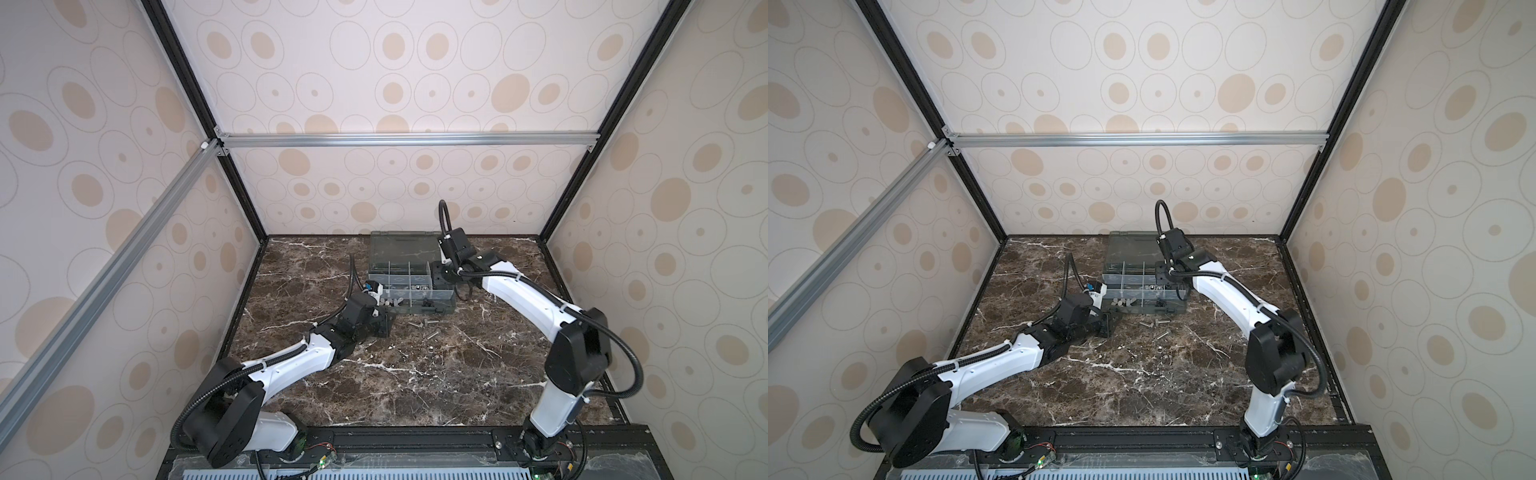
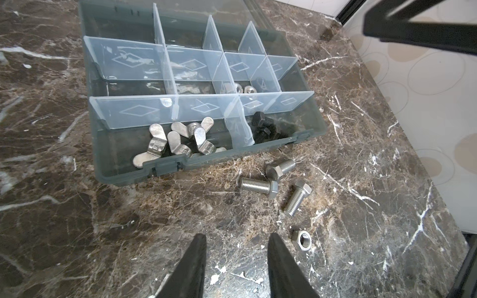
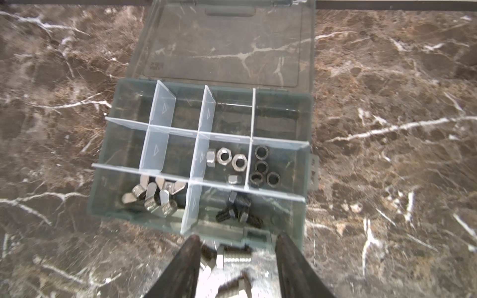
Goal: Sort the screws and nuts into containers
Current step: Place the nut into the container, then pick up the nut at the center of the table.
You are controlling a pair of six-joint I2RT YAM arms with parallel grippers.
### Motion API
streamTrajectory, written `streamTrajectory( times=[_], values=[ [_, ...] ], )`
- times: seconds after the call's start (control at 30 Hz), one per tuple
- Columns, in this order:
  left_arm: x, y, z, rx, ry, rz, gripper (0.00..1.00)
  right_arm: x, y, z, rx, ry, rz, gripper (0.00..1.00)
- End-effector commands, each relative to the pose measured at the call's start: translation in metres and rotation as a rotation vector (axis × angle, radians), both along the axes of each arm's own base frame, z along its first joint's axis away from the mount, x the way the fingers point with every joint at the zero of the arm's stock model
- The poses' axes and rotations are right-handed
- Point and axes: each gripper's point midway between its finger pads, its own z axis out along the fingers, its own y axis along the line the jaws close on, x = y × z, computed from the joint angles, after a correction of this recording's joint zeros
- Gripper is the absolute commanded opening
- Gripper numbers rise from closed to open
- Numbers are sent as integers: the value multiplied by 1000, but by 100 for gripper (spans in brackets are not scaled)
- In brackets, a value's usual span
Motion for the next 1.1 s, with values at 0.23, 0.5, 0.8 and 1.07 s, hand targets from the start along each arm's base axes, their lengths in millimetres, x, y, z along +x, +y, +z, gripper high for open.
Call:
streamTrajectory(
  times=[0.23,0.5,0.8,1.07],
  values=[
    [0,-39,8,81,-65,-107,40,-96,-54,-34,-53,50,-38,50],
    [-10,-61,-1,106,-69,-172,41,-152,-83,-60,-54,121,-81,50],
    [-29,-82,-21,132,-35,-234,41,-173,-97,-63,-17,125,-136,50],
    [-44,-99,-38,215,-22,-314,42,-185,-101,-61,-5,128,-133,51]
  ],
)
